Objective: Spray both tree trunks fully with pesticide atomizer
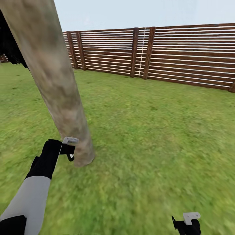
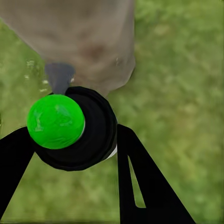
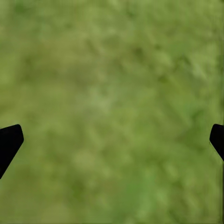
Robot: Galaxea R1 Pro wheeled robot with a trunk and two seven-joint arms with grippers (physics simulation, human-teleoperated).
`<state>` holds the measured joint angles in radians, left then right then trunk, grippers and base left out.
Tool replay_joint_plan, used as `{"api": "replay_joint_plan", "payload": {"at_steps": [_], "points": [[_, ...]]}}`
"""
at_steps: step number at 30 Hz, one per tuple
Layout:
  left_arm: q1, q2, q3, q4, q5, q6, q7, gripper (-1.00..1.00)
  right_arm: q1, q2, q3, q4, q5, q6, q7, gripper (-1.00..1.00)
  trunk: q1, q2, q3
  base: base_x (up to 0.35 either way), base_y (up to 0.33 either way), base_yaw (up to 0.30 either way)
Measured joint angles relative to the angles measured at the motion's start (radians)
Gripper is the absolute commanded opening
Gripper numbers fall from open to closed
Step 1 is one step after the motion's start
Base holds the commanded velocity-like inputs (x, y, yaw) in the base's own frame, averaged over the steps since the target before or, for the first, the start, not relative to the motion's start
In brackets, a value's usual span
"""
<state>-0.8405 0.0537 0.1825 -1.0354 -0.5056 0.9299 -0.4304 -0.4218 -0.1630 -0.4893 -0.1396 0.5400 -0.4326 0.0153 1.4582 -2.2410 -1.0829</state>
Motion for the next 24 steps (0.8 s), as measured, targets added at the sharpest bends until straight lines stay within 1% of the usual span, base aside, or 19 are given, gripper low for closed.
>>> {"api": "replay_joint_plan", "payload": {"at_steps": [5,7,8,10,12,14,17,19,20,21,23,24], "points": [[0.001,0.000,0.000,0.000,-0.001,0.000,0.001,-1.00,0.000,0.000,0.000,0.000,0.000,0.000,0.000,1.00,0.000,0.000,0.002,0.140,-0.244,0.270],[0.008,0.000,0.001,0.001,0.000,-0.001,0.001,-1.00,0.000,0.000,0.000,0.000,0.000,0.000,0.000,1.00,0.000,0.000,0.003,0.265,-0.163,0.091],[0.010,-0.007,0.000,0.001,0.006,0.000,0.001,-1.00,0.000,-0.001,0.000,0.000,0.000,0.000,0.000,1.00,0.000,0.000,0.003,0.281,-0.141,0.016],[0.008,-0.019,0.000,0.000,0.003,-0.001,0.001,-1.00,0.000,-0.004,0.000,0.000,0.000,0.000,0.000,1.00,0.000,0.000,0.003,0.243,-0.152,0.003],[0.007,-0.021,-0.001,-0.001,-0.001,-0.003,0.002,-1.00,0.000,-0.004,0.000,0.000,0.000,0.000,0.000,1.00,0.000,0.000,0.003,-0.001,-0.166,0.001],[0.006,-0.021,0.000,-0.002,-0.002,-0.003,0.003,-1.00,0.000,-0.004,0.000,0.000,0.000,0.000,0.000,1.00,0.000,0.000,0.003,-0.179,-0.145,0.000],[0.011,-0.019,-0.001,-0.001,-0.005,-0.006,0.004,-1.00,0.000,-0.004,0.000,0.000,0.000,0.000,0.000,1.00,0.000,0.000,0.003,-0.050,-0.034,0.000],[0.015,-0.010,0.002,0.010,-0.011,-0.013,0.006,-1.00,0.000,-0.004,0.000,0.000,0.000,0.001,0.000,1.00,0.000,0.000,0.003,-0.007,-0.004,0.000],[0.028,0.003,0.007,0.017,-0.018,-0.018,0.006,-1.00,0.000,-0.003,0.000,0.000,0.000,0.001,0.000,1.00,0.000,0.000,0.003,-0.001,-0.001,0.000],[0.047,0.024,0.008,0.019,-0.020,-0.020,0.006,-1.00,0.000,-0.003,0.000,0.000,0.000,0.001,0.000,1.00,0.000,0.000,0.003,0.000,0.000,0.000],[0.071,0.047,0.009,0.021,-0.010,-0.022,0.006,-1.00,0.000,-0.003,0.000,0.001,0.001,0.001,0.000,1.00,0.000,0.000,0.003,0.000,0.000,0.000],[0.081,0.048,0.007,0.022,-0.003,-0.021,0.006,-1.00,0.000,-0.003,0.000,0.001,0.001,0.001,0.000,1.00,0.000,0.000,0.003,0.000,0.000,0.000]]}}
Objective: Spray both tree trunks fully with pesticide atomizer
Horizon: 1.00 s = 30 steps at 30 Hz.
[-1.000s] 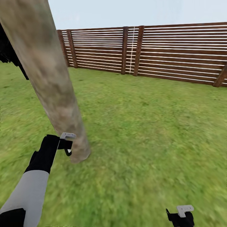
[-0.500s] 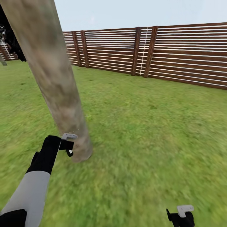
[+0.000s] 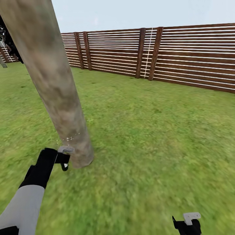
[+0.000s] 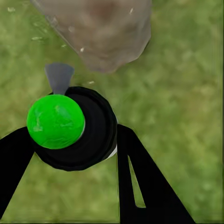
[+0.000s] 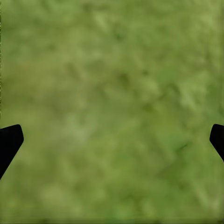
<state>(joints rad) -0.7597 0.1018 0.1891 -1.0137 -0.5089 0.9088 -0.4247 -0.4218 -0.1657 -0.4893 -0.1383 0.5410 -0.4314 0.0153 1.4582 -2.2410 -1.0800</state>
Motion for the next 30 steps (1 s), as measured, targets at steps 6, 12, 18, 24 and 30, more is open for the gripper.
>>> {"api": "replay_joint_plan", "payload": {"at_steps": [6,12,18,24,30], "points": [[0.010,-0.087,-0.007,0.003,0.009,0.001,0.001,-1.00,0.000,0.000,0.000,0.000,0.001,0.000,0.000,1.00,0.000,0.000,0.000,0.000,0.000,0.000],[-0.012,0.048,0.018,-0.079,-0.016,0.006,-0.038,-1.00,0.000,0.000,0.000,0.000,0.001,0.000,0.000,1.00,0.000,0.000,0.000,0.000,0.000,0.000],[-0.091,0.106,-0.004,-0.082,-0.010,0.016,-0.244,-1.00,0.000,0.000,0.000,0.000,0.001,0.000,0.000,1.00,0.000,0.000,0.000,0.000,0.000,0.000],[-0.140,0.214,-0.081,-0.070,-0.007,0.020,-0.333,-1.00,0.000,0.001,0.001,0.002,0.001,0.000,0.000,1.00,0.000,0.000,0.000,0.000,0.000,0.000],[-0.137,0.213,-0.227,-0.069,0.007,0.029,-0.366,-1.00,0.000,0.002,0.001,0.002,0.001,0.000,0.000,1.00,0.000,0.000,0.000,0.000,0.000,0.000]]}}
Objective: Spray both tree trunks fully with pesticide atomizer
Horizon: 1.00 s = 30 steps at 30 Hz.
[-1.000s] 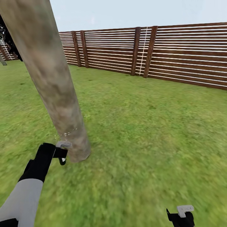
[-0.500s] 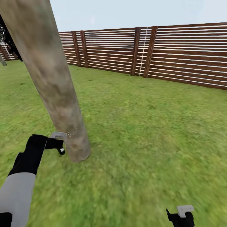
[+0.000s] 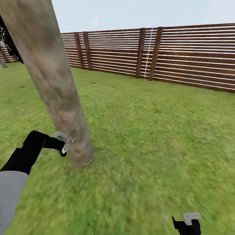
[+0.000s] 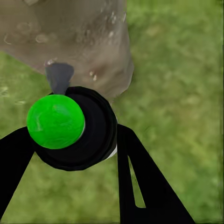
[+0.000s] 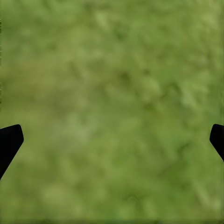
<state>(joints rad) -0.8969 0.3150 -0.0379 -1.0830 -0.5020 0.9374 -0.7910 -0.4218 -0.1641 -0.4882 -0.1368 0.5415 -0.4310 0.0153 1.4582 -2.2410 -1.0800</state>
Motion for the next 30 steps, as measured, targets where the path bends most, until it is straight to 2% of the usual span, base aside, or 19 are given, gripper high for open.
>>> {"api": "replay_joint_plan", "payload": {"at_steps": [2,5,7,8,23,30], "points": [[-0.005,0.002,-0.017,-0.001,-0.011,0.031,-0.047,-1.00,0.000,0.000,0.000,-0.001,0.000,0.000,0.000,1.00,0.000,0.000,0.000,0.000,0.000,0.000],[-0.001,0.013,-0.007,0.000,-0.014,0.044,-0.057,-1.00,0.000,-0.001,-0.001,-0.001,0.000,0.000,0.000,1.00,0.000,0.000,0.000,0.000,0.000,0.000],[0.002,0.038,-0.006,0.000,-0.017,0.045,-0.058,-1.00,0.000,-0.001,-0.001,-0.001,0.000,0.000,0.000,1.00,0.000,0.000,0.000,0.000,-0.007,0.000],[0.002,0.041,-0.008,-0.001,-0.013,0.048,-0.058,-1.00,0.000,-0.001,-0.001,-0.001,0.000,0.000,0.000,1.00,0.000,0.000,0.000,0.000,-0.121,0.000],[0.001,0.038,-0.007,-0.001,-0.014,0.063,-0.055,-1.00,0.000,0.000,-0.001,-0.001,0.000,0.000,0.000,1.00,0.000,0.000,0.000,0.000,-0.266,0.006],[0.003,0.038,-0.007,0.000,-0.015,0.062,-0.051,-1.00,0.000,0.004,0.000,-0.001,0.000,0.000,0.000,1.00,0.000,0.000,0.000,0.000,-0.272,0.255]]}}
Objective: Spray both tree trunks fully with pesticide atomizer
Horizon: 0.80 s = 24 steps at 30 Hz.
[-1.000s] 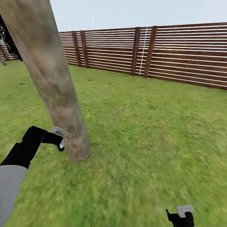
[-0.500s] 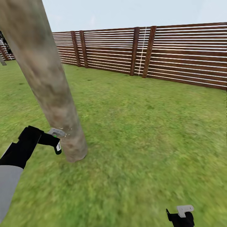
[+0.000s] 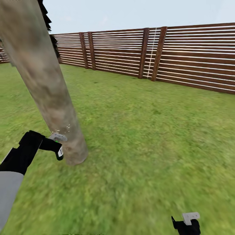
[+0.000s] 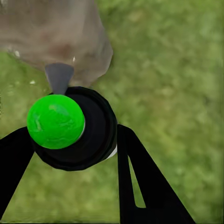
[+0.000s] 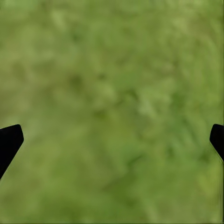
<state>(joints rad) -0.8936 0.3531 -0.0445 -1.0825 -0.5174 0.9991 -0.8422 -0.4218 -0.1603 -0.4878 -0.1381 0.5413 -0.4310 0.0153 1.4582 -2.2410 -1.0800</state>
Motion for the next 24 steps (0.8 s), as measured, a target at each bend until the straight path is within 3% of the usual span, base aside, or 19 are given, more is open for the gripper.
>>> {"api": "replay_joint_plan", "payload": {"at_steps": [8,10,13,18,19,21,24], "points": [[0.029,-0.001,0.001,0.011,0.000,-0.003,0.003,-1.00,0.000,0.001,0.000,0.000,0.000,0.000,0.000,1.00,0.000,0.000,0.000,0.000,-0.272,0.278],[0.030,0.002,0.003,0.052,-0.001,-0.004,0.006,-1.00,0.000,0.001,0.000,0.000,0.000,0.000,0.000,1.00,0.000,0.000,0.000,0.000,-0.272,0.195],[0.030,0.002,0.003,0.156,0.001,-0.013,0.057,-1.00,0.000,0.001,0.000,0.000,0.000,0.000,0.000,1.00,0.000,0.000,0.000,0.000,-0.272,0.030],[0.030,-0.009,0.005,0.182,0.008,-0.016,0.085,-1.00,0.000,-0.005,-0.001,-0.001,-0.001,-0.001,0.000,1.00,0.000,0.000,0.000,0.000,-0.272,0.002],[0.030,-0.010,0.019,0.182,0.006,-0.017,0.090,-1.00,0.000,-0.006,-0.002,-0.001,-0.001,-0.002,0.000,1.00,0.000,0.000,0.000,0.000,-0.272,0.000],[0.030,-0.010,0.132,0.222,-0.010,-0.044,0.169,-1.00,0.000,-0.005,-0.001,-0.001,0.000,0.000,0.000,1.00,0.000,0.000,0.000,0.028,-0.272,0.000],[0.030,-0.011,0.144,0.282,0.005,-0.106,0.218,-1.00,0.000,-0.003,0.000,0.000,0.000,0.000,0.000,1.00,0.000,0.000,0.000,0.123,-0.262,0.000]]}}
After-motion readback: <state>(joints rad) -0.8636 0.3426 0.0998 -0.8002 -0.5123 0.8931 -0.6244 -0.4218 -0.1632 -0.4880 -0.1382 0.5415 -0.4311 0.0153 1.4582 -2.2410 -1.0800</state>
